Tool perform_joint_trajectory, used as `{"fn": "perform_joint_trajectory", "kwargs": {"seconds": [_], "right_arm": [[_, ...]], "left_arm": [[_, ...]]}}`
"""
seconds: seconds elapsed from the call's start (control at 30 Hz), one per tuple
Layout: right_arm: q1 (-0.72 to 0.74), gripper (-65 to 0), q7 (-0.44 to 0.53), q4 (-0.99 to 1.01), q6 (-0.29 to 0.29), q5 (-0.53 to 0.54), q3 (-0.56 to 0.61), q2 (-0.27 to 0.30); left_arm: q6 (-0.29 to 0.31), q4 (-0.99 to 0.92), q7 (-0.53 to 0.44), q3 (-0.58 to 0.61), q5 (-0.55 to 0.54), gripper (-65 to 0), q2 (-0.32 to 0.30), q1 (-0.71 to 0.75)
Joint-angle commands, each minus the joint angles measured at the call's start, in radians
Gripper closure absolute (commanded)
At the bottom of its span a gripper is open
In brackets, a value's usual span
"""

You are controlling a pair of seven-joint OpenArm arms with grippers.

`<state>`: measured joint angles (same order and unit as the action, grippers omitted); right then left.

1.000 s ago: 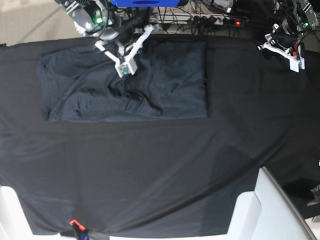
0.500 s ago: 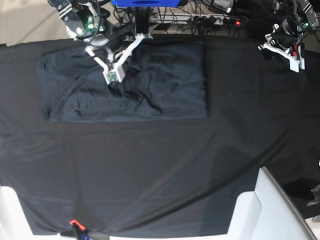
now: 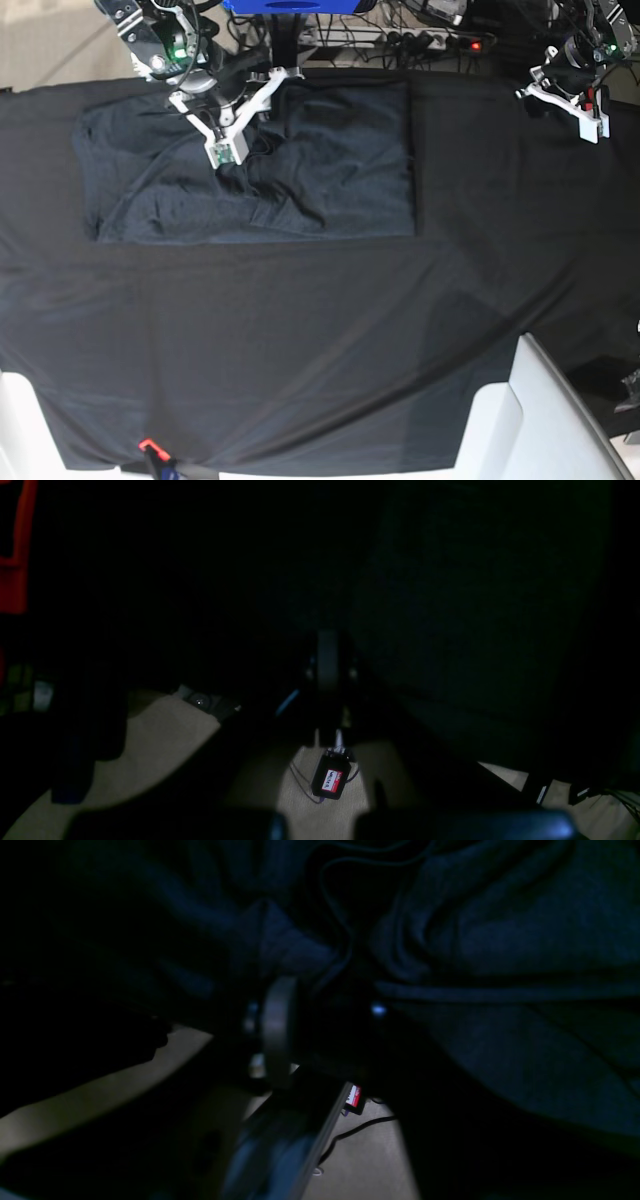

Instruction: Fold the T-shirt properly

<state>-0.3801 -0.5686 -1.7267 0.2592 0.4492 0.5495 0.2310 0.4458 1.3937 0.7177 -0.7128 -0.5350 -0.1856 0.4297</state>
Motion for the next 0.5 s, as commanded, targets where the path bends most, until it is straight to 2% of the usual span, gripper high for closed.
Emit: {"fn": "perform_joint_trajectory", "kwargs": {"seconds": [0.0, 0.07, 0.13, 0.23, 0.37, 0.43, 0.47], "right_arm": [[-0.001, -25.2, 0.012, -0.019, 0.048, -0.002, 0.002, 0.031], [-0.004, -26.6, 0.015, -0.042, 0.144, -0.002, 0.005, 0.052], [-0.027, -26.4, 0.015, -0.078, 0.167, -0.002, 0.007, 0.071], [-0.070, -26.4, 0.017, -0.161, 0.142, -0.002, 0.033, 0.083], [-0.078, -25.7, 0.017, -0.174, 0.102, -0.002, 0.108, 0.083], [-0.073, -20.6, 0.017, -0.157, 0.091, -0.002, 0.146, 0.083], [-0.067, -15.8, 0.017, -0.146, 0.091, -0.002, 0.163, 0.081]], "left_arm": [[0.005, 0.013, -0.014, -0.006, -0.014, 0.0, -0.013, 0.004], [0.005, 0.013, -0.014, -0.006, -0.014, 0.0, -0.013, 0.004], [0.005, 0.013, -0.014, -0.006, -0.014, 0.0, -0.013, 0.002], [0.005, 0.013, -0.014, -0.006, -0.014, 0.0, -0.013, -0.001], [0.005, 0.013, -0.014, -0.006, -0.014, 0.0, -0.013, -0.002], [0.005, 0.013, -0.014, -0.006, -0.014, 0.0, -0.013, -0.002], [0.005, 0.013, -0.014, -0.006, -0.014, 0.0, -0.013, -0.002]]}}
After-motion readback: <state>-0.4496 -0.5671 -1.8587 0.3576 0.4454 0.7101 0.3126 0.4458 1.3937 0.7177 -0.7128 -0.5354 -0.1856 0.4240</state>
